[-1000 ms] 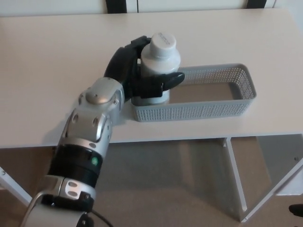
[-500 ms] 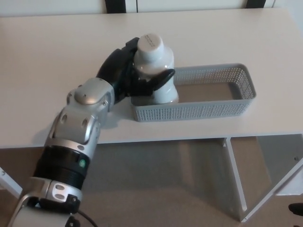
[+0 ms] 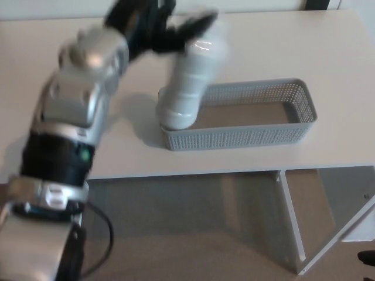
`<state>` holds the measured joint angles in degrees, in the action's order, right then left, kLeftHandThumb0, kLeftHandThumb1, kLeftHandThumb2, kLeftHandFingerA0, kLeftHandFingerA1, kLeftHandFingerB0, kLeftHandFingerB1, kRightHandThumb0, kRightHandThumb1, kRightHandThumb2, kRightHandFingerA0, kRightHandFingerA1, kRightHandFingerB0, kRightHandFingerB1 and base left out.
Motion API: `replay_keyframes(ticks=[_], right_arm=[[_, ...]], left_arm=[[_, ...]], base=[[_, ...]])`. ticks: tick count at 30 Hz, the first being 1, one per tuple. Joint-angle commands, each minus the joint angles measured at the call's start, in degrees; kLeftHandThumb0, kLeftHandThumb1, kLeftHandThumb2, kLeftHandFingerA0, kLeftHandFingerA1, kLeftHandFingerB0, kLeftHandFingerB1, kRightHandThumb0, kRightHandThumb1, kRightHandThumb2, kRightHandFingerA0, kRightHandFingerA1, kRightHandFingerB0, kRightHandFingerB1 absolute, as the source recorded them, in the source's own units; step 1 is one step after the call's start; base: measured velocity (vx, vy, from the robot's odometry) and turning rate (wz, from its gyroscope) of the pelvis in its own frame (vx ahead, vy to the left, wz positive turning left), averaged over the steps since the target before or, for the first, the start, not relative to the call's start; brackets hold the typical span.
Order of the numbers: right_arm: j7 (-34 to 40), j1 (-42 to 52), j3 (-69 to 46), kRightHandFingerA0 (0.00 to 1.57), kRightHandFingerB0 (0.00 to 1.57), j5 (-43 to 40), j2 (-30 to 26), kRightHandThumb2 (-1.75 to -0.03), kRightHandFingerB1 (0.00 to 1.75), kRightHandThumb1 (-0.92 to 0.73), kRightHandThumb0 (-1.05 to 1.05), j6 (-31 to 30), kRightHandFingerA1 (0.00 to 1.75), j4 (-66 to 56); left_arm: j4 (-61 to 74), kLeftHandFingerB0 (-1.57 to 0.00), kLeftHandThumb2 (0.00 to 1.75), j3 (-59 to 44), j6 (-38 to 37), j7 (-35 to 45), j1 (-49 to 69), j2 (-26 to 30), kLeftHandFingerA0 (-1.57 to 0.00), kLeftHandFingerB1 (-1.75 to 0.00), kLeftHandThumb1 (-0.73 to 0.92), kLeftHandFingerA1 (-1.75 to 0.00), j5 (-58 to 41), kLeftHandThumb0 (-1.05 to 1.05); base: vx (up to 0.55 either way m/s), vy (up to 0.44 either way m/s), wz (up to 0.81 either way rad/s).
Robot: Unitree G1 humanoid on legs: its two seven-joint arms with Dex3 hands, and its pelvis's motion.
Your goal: The robot walk up to a desk on which a bottle is kept on the left hand side and a container is kept on the right hand side. The robot uses its left hand to pick up the bottle and places it in the container.
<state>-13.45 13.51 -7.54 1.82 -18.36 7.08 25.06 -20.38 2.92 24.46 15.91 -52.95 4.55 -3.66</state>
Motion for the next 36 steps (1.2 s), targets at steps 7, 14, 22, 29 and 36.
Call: replay_keyframes(ticks=[7,14,22,29,36], right_arm=[[-0.78,0.22,-0.36,0.62,0.52,-0.77,-1.11,-0.58,0.46,-0.61,-0.50,-1.40,0.52,-0.60],[-0.75,-1.03,-0.41,0.64,0.49,-0.80,-1.12,-0.58,0.44,-0.61,-0.48,-2.12,0.52,-1.15],[-0.04,-1.63,-0.01,0.65,0.50,0.38,-1.40,-0.58,0.43,-0.61,-0.54,-1.61,0.52,-1.27],[-0.71,-1.89,0.17,0.64,0.49,0.76,-2.20,-0.59,0.43,-0.62,-0.54,-2.12,0.50,-0.41],[-1.29,-1.16,0.88,0.65,0.52,1.73,-3.20,-0.59,0.44,-0.62,-0.53,-1.65,0.50,0.79]], left_arm=[[1.11,0.00,0.88,1.13,0.89,3.55,-5.24,3.36,0.00,0.00,0.53,0.00,0.25,-0.93],[-1.79,0.00,0.89,2.05,-1.20,2.80,-3.50,2.82,0.00,-0.01,0.53,0.00,1.25,-0.93],[-0.59,0.00,0.84,0.28,-1.46,3.95,-3.60,4.46,0.00,0.00,0.52,0.00,-0.18,-0.87],[33.46,-0.05,0.76,-11.78,6.58,8.43,11.76,13.69,-0.05,-0.23,0.42,-0.26,-9.12,-0.62],[50.79,-0.28,0.57,-43.72,14.61,25.13,35.97,22.85,-0.23,-0.30,0.53,-0.37,-41.35,-0.48]], base=[[0.00,0.000,0.00],[0.00,0.000,0.00],[0.00,0.000,0.00],[0.00,0.000,0.00],[0.00,0.000,0.00]])
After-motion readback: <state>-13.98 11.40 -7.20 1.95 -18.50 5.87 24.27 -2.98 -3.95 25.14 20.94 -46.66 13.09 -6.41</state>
